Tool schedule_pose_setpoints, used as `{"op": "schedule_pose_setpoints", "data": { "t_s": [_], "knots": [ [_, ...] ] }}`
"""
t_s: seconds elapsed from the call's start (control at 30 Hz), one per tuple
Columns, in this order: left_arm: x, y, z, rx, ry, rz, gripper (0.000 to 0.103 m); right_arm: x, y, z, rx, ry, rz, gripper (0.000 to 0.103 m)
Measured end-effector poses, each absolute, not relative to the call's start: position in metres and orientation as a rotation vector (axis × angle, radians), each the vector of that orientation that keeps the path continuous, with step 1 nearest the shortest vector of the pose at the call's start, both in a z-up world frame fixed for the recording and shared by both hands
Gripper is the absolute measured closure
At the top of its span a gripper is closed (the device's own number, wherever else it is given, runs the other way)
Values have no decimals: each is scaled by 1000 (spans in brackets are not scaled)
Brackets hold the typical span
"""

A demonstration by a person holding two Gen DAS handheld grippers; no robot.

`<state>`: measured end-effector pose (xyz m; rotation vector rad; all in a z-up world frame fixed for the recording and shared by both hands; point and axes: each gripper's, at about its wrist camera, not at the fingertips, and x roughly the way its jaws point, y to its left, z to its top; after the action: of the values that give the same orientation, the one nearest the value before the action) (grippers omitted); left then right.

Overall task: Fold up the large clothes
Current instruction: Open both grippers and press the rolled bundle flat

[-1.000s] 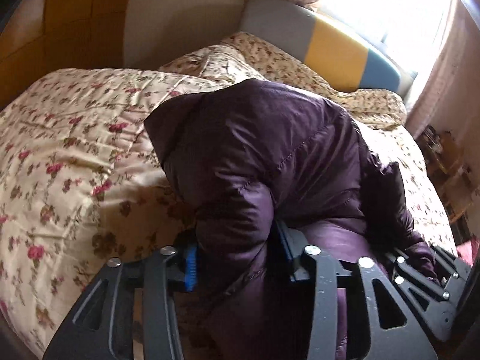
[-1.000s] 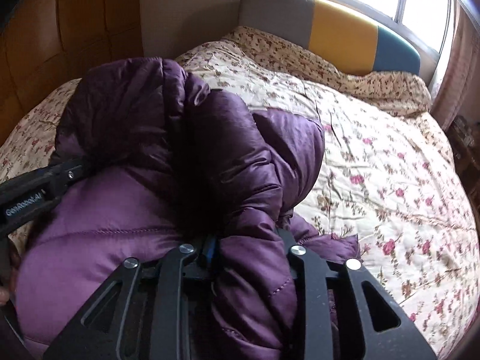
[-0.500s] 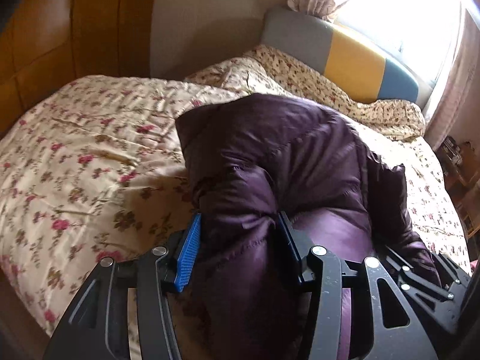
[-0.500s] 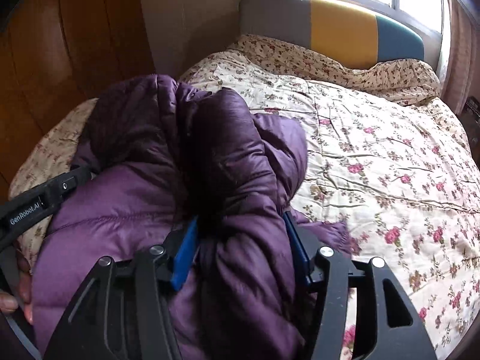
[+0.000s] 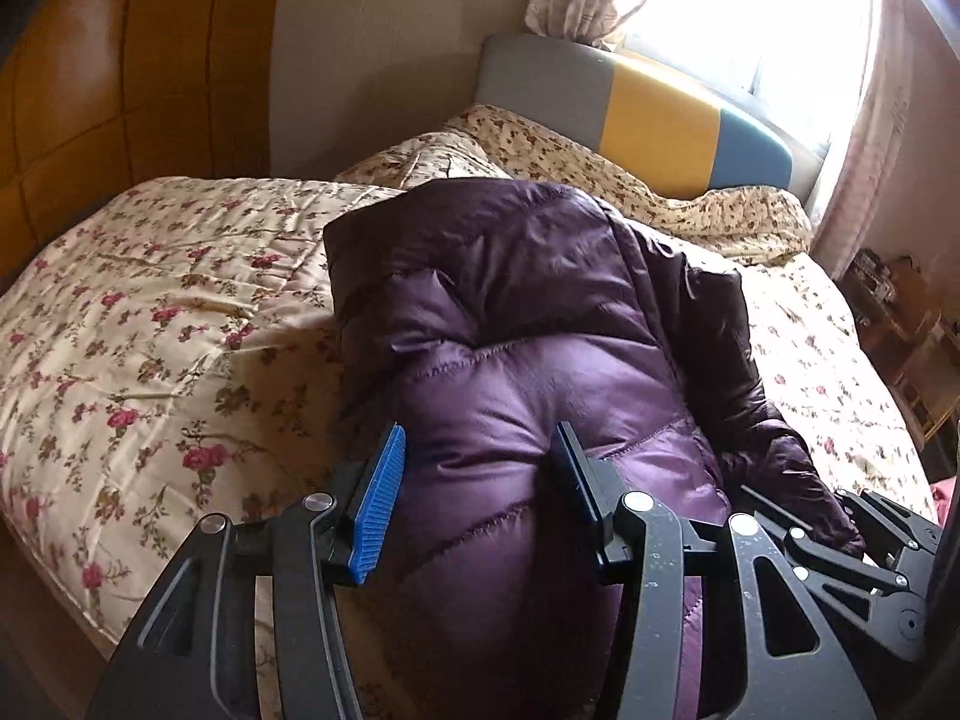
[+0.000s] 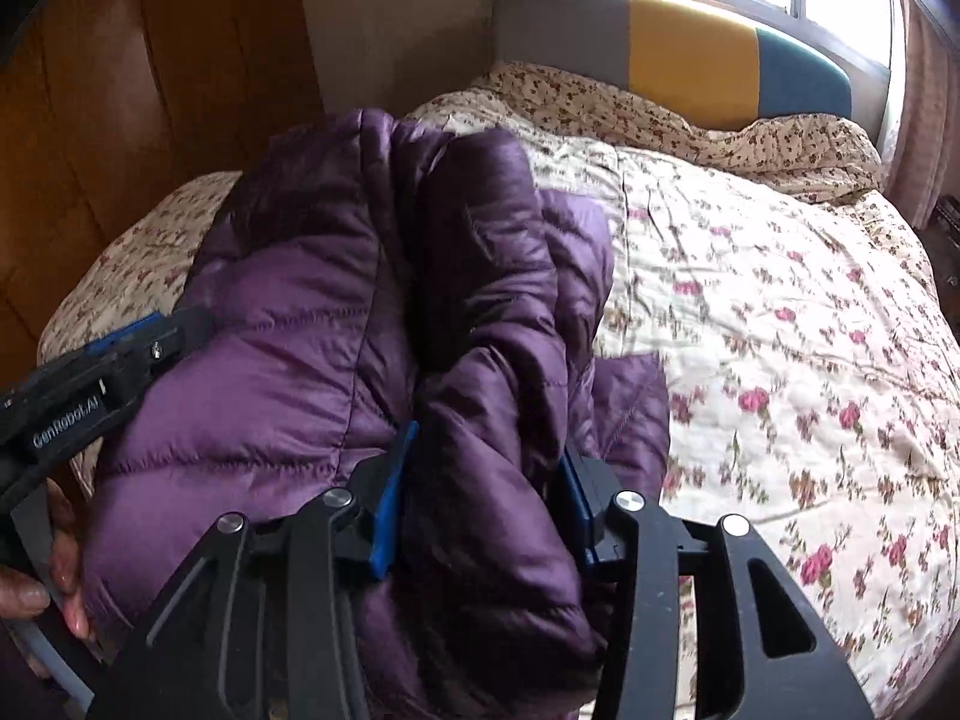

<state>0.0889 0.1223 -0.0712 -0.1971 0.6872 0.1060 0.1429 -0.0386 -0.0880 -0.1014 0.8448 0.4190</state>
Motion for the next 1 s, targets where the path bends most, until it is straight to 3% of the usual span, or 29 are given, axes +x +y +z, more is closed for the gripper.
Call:
{"op": "schedule_pose_setpoints", "data": {
  "t_s": [0.17,0.5,0.57,0.9,0.93,1.0],
  "knots": [
    [86,113,-85,-161,682,118,53,141,-38,-109,-95,854,415,61],
    [74,110,-73,-164,675,142,53,126,-34,-97,-134,813,393,60],
    [68,108,-70,-159,667,145,47,121,-33,-94,-139,809,389,60],
    [41,102,-57,-153,620,168,45,105,-41,-83,-151,790,381,50],
    [39,101,-56,-153,616,169,38,103,-42,-82,-151,789,382,50],
    [34,101,-54,-155,605,175,36,98,-44,-81,-154,787,381,50]
  ]
}}
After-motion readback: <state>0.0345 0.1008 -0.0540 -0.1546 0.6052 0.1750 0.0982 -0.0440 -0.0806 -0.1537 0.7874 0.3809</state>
